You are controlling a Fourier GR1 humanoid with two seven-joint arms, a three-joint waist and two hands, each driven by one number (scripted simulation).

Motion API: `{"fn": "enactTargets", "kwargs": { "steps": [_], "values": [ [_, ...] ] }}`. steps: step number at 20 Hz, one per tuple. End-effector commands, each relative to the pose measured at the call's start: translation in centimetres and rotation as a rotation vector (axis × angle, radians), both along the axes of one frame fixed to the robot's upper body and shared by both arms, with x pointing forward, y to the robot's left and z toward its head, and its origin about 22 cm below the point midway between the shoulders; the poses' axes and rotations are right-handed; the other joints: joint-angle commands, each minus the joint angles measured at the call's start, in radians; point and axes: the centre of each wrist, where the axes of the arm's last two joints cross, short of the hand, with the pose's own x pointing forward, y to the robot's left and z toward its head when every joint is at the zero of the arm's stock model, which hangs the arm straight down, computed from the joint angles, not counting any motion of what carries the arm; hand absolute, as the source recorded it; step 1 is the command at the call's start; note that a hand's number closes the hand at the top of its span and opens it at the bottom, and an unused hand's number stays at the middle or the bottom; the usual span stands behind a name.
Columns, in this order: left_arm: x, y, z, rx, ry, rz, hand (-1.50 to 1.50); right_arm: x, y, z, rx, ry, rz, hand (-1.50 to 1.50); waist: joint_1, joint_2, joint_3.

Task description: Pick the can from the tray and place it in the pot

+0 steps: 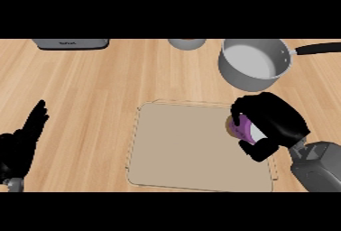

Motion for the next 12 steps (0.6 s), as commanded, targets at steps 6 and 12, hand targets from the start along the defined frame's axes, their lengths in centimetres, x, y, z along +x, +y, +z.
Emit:
{"fn": "enactTargets", "kwargs": {
  "steps": [6,12],
  "values": [
    [0.0,-0.7,0.4,0.004,-0.013,0.006,0.00,-2.5,-2.7,6.4,0.260,-0.378,-0.140,1.50,-0.001,0.001,0.000],
    [1.0,-0.3,-0.5,-0.005,0.013,-0.010,0.00,0.5,-5.6,10.3,0.454,-0.356,-0.193,1.50,0.016,0.008,-0.001]
  ]
}}
